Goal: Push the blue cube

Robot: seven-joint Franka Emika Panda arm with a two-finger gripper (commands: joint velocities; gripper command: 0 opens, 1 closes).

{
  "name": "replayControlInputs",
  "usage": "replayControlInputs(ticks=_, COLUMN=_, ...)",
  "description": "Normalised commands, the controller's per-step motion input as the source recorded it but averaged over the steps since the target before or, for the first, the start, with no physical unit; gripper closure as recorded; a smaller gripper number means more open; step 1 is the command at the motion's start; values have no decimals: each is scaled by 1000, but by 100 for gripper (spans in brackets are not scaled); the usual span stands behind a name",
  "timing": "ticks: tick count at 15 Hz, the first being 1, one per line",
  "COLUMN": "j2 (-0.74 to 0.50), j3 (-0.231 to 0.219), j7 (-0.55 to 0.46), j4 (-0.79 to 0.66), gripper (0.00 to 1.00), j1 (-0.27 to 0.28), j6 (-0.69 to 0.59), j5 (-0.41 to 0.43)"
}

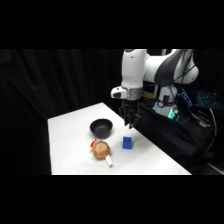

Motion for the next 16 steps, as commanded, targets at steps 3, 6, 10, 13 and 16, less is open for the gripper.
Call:
replayControlInputs(ticks=3, j2=124, j3=12, j7=117, j4=-135, gripper=97, j1=14, j6=380, j5=-164)
replayControlInputs(ticks=6, j2=273, j3=-18, j7=80, j4=-43, gripper=96, j1=2, j6=413, j5=-169)
replayControlInputs(ticks=10, j2=401, j3=-67, j7=29, j4=101, gripper=94, j1=-5, j6=363, j5=-160)
replayControlInputs(ticks=13, j2=371, j3=-66, j7=-16, j4=164, gripper=94, j1=18, j6=265, j5=-97)
replayControlInputs(ticks=16, j2=333, j3=-28, j7=-92, j4=168, gripper=95, j1=11, j6=277, j5=-15)
